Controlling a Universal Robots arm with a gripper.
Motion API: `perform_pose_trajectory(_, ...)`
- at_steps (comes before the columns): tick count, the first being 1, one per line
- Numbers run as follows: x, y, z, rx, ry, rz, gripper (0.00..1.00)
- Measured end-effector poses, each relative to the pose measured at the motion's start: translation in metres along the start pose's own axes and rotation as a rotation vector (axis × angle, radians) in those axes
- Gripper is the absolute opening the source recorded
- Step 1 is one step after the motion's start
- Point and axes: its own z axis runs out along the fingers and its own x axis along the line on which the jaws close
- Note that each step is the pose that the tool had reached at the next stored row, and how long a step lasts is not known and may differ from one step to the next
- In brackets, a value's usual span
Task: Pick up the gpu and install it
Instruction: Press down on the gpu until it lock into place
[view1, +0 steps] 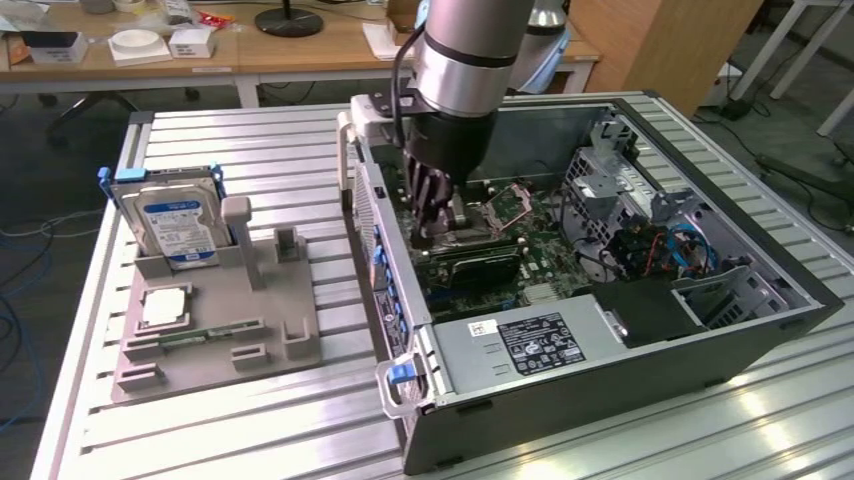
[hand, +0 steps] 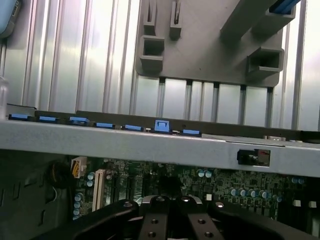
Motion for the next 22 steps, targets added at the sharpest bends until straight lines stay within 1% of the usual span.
perform_pose_trajectory(2,0.0,0.0017,-0.002,0.0008,0.0023,0.0,0.1)
perform_pose_trajectory(3,0.0,0.0022,-0.0029,0.0015,0.0044,0.0,0.1)
perform_pose_trajectory(4,-0.001,0.0023,-0.0032,0.0041,0.0083,0.0,0.1)
perform_pose_trajectory(6,-0.001,0.0028,-0.0032,0.0175,0.0184,-0.001,0.1)
perform_pose_trajectory(7,-0.001,0.0035,-0.0032,0.0221,0.0201,-0.002,0.1)
perform_pose_trajectory(8,-0.001,0.0041,-0.0032,0.0249,0.0206,-0.003,0.1)
perform_pose_trajectory(10,-0.001,0.0051,-0.0034,0.0285,0.0211,-0.006,0.1)
perform_pose_trajectory(11,-0.001,0.0057,-0.0035,0.03,0.0203,-0.008,0.1)
perform_pose_trajectory(12,-0.001,0.0064,-0.0035,0.0313,0.0172,-0.008,0.1)
perform_pose_trajectory(13,-0.001,0.0071,-0.0035,0.0324,0.0077,-0.01,0.1)
perform_pose_trajectory(15,-0.001,0.008,-0.0036,0.0345,-0.0179,-0.012,0.1)
perform_pose_trajectory(16,0.0,0.0084,-0.0038,0.0357,-0.0285,-0.013,0.1)
perform_pose_trajectory(17,0.0,0.009,-0.0043,0.0367,-0.0352,-0.014,0.1)
perform_pose_trajectory(18,0.0,0.0097,-0.0045,0.038,-0.0372,-0.014,0.1)
perform_pose_trajectory(22,0.001,0.0138,-0.0044,0.0446,-0.0374,-0.014,0.1)
